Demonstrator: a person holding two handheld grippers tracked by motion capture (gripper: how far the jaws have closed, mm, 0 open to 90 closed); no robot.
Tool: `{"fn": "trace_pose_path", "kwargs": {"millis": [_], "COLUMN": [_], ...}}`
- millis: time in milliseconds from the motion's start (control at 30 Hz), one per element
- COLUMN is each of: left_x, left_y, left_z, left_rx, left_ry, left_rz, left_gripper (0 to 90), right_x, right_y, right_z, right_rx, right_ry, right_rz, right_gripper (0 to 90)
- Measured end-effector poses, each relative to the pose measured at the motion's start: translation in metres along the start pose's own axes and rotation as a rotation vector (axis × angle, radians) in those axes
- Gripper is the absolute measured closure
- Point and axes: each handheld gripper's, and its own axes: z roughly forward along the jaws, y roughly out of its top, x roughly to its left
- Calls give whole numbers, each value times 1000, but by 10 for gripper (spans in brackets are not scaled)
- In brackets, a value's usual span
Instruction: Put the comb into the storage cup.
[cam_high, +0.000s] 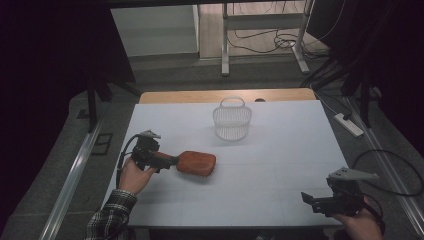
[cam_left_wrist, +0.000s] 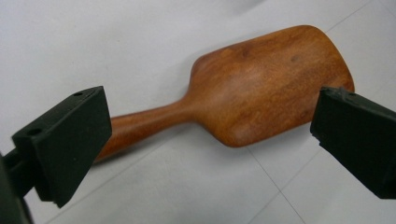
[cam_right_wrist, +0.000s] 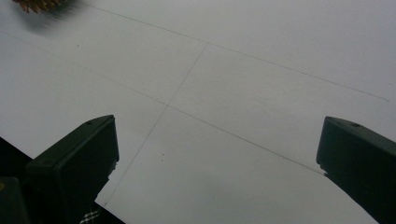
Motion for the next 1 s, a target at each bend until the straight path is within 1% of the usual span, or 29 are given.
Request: {"fn": "trace_pose_path", "kwargs": {"millis": [167,333,433,600,667,1000], "left_x": [1,3,4,8,10,12], "left_y": [7,12,15,19,21,30], "left_z": [5,10,14,19,21,31], "left_rx": [7,17,24,34,44,61], "left_ry": [2,10,18,14,15,16], "left_rz": [12,14,7,-7,-4,3], "left_gripper": [0,0,0,0,0,0], "right_x": [0,0,0,1,1,1], "right_y": [0,0,0,0,0,0], "right_z": [0,0,0,1,1,1], "right_rx": [1,0,2,7,8,7], "right_ry": [1,2,3,-2,-3,-1], "right_rz": [-1,-1,-2,-7,-10,-7], "right_gripper": [0,0,0,0,0,0]}}
